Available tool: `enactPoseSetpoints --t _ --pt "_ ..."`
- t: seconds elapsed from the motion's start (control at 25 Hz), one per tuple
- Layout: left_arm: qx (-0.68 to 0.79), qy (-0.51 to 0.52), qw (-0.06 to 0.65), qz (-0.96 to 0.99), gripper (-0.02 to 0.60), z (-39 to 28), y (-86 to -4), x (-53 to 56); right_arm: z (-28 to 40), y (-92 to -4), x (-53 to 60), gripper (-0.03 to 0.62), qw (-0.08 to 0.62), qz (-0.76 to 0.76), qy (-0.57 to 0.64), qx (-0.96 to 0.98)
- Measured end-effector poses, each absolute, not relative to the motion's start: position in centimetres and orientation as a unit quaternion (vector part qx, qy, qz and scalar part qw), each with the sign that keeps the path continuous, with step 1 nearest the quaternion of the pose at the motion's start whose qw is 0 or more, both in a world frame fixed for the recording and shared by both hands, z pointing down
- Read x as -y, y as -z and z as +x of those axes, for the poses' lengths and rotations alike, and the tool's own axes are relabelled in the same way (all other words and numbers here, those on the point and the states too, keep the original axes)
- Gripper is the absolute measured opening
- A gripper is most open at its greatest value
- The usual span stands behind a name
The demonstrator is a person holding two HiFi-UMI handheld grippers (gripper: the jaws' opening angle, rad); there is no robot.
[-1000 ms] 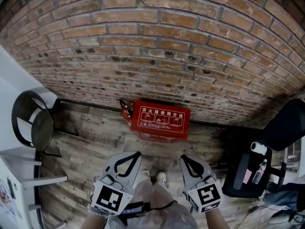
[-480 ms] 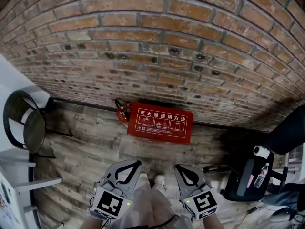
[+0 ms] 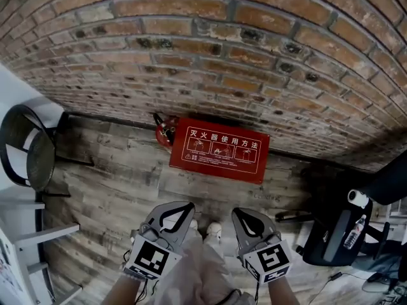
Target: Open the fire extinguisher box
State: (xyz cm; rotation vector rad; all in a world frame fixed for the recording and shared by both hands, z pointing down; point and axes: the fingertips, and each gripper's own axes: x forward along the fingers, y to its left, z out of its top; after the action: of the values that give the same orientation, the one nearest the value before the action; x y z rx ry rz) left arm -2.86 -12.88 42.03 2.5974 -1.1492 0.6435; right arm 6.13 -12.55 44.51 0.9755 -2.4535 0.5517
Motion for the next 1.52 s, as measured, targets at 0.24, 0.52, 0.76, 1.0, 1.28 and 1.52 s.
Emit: enactPoseSetpoints --t 0.24,0.52,0.76,1.0,1.28,1.52 --pt "0.395 -0.231 0.127 0.880 -0.002 -2.6 -46.5 14.0 6.6 -48.3 14.1 0.006 0.208 0.363 -0.233 0.878" --pt "0.386 -0.265 0.137 0.873 -0.002 -2.3 -53.1 15.4 6.2 -52.9 14.4 0.006 0.216 0.337 -0.251 0.881" --pt "0.405 -0.268 0.158 0.860 -0.002 -2.2 -57.2 16.6 6.2 -56.2 15.3 0.044 0.200 0.339 -0.283 0.875" --pt "0.408 -0.272 0.182 0.853 -0.002 -2.0 -61.6 17.8 5.8 -59.5 16.0 0.103 0.199 0.326 -0.314 0.870" --pt "0.403 -0.288 0.192 0.847 -0.002 -1.6 -65.8 18.5 5.3 -62.5 16.6 0.149 0.182 0.319 -0.347 0.863" --pt "0.403 -0.294 0.194 0.845 -0.002 -1.5 -67.9 19.3 5.5 -65.0 17.9 0.173 0.166 0.328 -0.372 0.852"
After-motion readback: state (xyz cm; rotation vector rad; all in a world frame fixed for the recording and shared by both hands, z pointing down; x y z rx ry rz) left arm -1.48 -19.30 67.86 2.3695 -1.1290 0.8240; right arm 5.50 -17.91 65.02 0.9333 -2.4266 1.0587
